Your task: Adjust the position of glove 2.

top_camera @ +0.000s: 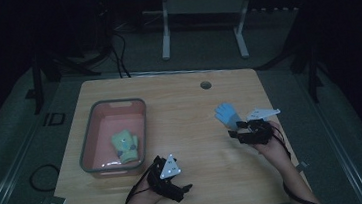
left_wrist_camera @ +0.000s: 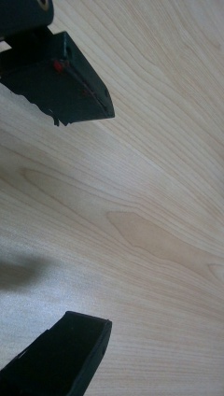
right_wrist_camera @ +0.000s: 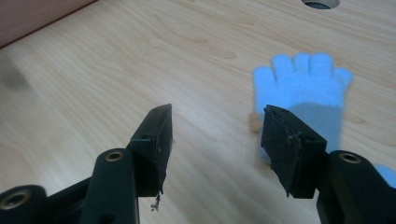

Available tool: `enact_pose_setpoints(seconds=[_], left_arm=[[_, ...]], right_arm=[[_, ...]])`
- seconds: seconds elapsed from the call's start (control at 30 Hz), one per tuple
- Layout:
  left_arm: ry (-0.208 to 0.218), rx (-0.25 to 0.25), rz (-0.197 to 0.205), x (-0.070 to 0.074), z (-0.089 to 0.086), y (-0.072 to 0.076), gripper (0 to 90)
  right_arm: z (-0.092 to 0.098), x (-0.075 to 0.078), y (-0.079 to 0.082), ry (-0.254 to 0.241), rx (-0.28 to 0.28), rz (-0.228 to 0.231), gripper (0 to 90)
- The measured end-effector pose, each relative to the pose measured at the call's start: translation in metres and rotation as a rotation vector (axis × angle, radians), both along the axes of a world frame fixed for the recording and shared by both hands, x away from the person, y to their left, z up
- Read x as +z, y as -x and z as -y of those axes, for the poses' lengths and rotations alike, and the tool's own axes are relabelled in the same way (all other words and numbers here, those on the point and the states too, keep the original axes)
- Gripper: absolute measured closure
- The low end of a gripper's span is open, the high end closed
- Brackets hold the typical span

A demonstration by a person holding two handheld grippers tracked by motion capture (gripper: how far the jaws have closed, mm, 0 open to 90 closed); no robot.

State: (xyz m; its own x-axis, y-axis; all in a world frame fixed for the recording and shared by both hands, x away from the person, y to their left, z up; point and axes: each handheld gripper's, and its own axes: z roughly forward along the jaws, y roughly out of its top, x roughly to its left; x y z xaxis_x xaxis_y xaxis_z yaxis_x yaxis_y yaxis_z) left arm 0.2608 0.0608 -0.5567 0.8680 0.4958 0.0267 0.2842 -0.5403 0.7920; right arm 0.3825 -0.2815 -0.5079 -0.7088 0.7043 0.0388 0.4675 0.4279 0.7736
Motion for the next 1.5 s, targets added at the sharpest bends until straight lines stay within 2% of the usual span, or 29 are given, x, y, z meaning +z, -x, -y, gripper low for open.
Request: enact_pose_setpoints(seconds=[0.23,0.37,0.47,0.57,0.77,0.83,0.87,0.93,1.1,1.2,1.33,1.4,1.5], left_arm=[[-0.012,-0.006,0.003,-0.002,-0.001,0.001,2.3],[-0.010,-0.013,0.003,-0.002,0.000,0.001,2.3],[-0.002,-0.014,0.004,-0.002,-0.001,0.002,2.3],[-0.001,-0.012,0.005,-0.002,-0.002,0.002,2.3],[0.006,-0.018,0.008,-0.003,-0.002,0.002,2.3],[0.008,-0.020,0.012,-0.003,-0.003,0.002,2.3],[0.011,-0.021,0.011,-0.003,-0.003,0.002,2.3],[0.010,-0.022,0.012,-0.003,-0.003,0.002,2.3],[0.009,-0.025,0.017,-0.003,-0.003,0.003,2.3],[0.011,-0.025,0.020,-0.003,-0.003,0.003,2.3],[0.010,-0.023,0.021,-0.003,-0.003,0.003,2.3],[0.010,-0.023,0.022,-0.003,-0.003,0.003,2.3],[0.009,-0.022,0.022,-0.003,-0.003,0.003,2.3]], right_arm=[[0.002,-0.003,-0.024,0.000,-0.053,0.000,47.5],[0.002,-0.005,-0.040,0.032,-0.079,0.008,50.9],[0.003,-0.007,-0.053,0.041,-0.104,-0.005,55.1],[0.003,-0.011,-0.064,0.055,-0.113,-0.016,58.3],[0.000,-0.024,-0.081,0.073,-0.119,-0.046,59.2],[-0.002,-0.029,-0.085,0.105,-0.118,-0.040,58.7],[-0.003,-0.031,-0.087,0.111,-0.111,-0.053,58.0],[-0.005,-0.036,-0.089,0.152,-0.107,-0.053,58.7],[-0.005,-0.039,-0.091,0.154,-0.095,-0.050,69.2],[-0.006,-0.041,-0.089,0.124,-0.104,-0.057,79.9],[-0.009,-0.040,-0.084,0.101,-0.142,-0.066,83.8],[-0.011,-0.036,-0.079,0.095,-0.165,-0.052,85.0],[-0.016,-0.024,-0.067,0.067,-0.216,-0.037,87.5]])
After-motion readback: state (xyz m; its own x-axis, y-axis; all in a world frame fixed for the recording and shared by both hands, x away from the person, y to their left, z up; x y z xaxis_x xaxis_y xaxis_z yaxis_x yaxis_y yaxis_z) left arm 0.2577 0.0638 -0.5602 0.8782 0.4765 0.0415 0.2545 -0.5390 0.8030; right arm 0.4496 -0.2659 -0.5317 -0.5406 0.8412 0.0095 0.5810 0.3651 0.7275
